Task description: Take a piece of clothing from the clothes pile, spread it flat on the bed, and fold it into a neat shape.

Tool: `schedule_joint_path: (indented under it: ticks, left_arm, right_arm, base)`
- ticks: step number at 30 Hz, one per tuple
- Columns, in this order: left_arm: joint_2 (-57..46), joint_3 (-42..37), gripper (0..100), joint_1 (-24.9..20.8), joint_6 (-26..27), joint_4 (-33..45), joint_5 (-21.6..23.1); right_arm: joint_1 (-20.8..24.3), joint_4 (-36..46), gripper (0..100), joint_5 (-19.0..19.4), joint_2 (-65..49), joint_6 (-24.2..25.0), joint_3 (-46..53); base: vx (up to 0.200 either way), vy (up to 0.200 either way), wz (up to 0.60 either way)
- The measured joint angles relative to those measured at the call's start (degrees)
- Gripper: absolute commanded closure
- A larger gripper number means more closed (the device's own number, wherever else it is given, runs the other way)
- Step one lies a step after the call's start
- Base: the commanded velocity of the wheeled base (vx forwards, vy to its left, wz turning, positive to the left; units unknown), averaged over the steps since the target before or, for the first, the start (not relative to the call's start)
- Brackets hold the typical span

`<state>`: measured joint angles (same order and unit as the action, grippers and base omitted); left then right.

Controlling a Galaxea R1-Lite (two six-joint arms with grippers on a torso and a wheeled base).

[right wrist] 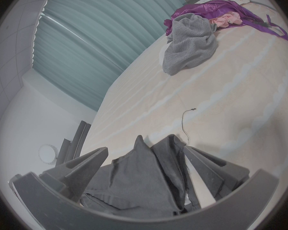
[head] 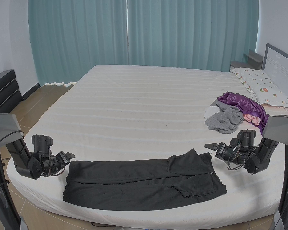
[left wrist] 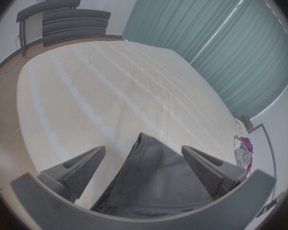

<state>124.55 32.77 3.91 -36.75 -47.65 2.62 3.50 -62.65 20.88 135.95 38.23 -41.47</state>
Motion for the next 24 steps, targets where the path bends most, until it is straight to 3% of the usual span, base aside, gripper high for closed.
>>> schedule_joint_path:
  ticks: [13,14,18,24]
  left_arm:
    - [9.50,12.11,0,-2.71,-0.11,1.95,-2.16]
    - [9.96,12.48,100,-2.73,-0.09,1.97,-2.55]
    - [11.34,13.37,100,-2.79,-0.05,2.00,-4.36]
    - [12.74,14.23,100,-2.44,-0.57,1.82,-7.30]
  right_arm:
    - [0.52,3.39,0,-1.58,5.80,3.69,-7.80]
    - [0.52,3.56,0,-1.69,5.95,3.78,-8.06]
    - [0.55,3.69,0,-2.44,6.39,3.80,-8.45]
    - [1.13,3.91,0,-6.57,7.38,3.47,-9.63]
  base:
    - [0.000,0.000,0.00]
    - [0.000,0.000,0.00]
    - [0.000,0.000,0.00]
    - [0.000,0.000,0.00]
